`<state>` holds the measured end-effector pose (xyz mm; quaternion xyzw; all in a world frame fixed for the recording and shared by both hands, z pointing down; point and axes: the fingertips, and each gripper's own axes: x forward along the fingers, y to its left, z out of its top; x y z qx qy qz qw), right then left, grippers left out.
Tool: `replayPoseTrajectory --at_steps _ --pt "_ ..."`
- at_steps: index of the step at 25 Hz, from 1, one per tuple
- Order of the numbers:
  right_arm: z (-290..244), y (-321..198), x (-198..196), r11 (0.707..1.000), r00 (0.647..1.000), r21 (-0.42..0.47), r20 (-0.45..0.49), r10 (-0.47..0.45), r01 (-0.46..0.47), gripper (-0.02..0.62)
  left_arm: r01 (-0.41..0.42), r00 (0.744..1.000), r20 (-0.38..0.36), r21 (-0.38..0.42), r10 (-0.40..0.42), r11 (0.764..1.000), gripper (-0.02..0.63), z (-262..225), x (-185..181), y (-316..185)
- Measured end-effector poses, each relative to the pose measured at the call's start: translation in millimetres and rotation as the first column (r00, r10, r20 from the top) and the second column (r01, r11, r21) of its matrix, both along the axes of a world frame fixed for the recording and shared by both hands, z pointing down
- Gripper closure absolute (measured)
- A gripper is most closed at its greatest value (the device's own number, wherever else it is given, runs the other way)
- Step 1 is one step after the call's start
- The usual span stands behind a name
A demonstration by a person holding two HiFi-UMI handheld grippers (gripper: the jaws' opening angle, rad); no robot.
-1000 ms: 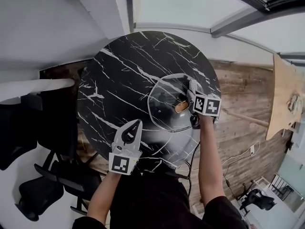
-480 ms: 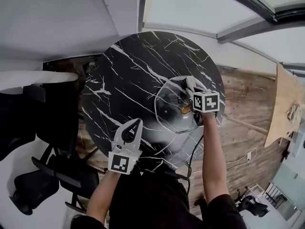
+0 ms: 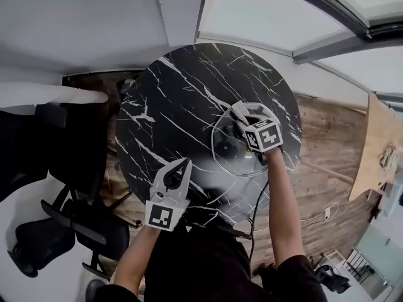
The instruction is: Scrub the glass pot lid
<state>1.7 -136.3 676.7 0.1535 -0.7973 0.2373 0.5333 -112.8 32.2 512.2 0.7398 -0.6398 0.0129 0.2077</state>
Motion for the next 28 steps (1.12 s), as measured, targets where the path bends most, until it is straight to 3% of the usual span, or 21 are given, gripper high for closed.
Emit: replayPoseTrajectory --at_steps 12,19,28 --pt "3.0 56.0 -26.9 0.966 0.966 0.027 -0.005 -0.258 0.258 0.515 0.031 0.999 0.009 0.005 -0.031 1.000 0.603 -3.8 -7.2 20.3" --pt "3.3 85.4 -27.4 0.901 0.904 0.086 -0.089 -0.418 0.425 0.515 0.030 0.999 0.016 0.013 -0.030 0.999 0.603 -7.7 -1.9 32.8" --pt "8.0 125.1 -26.5 0.868 0.872 0.098 -0.111 -0.477 0.487 0.515 0.013 1.000 0.020 0.013 -0.013 1.000 0.603 -10.3 8.5 52.0"
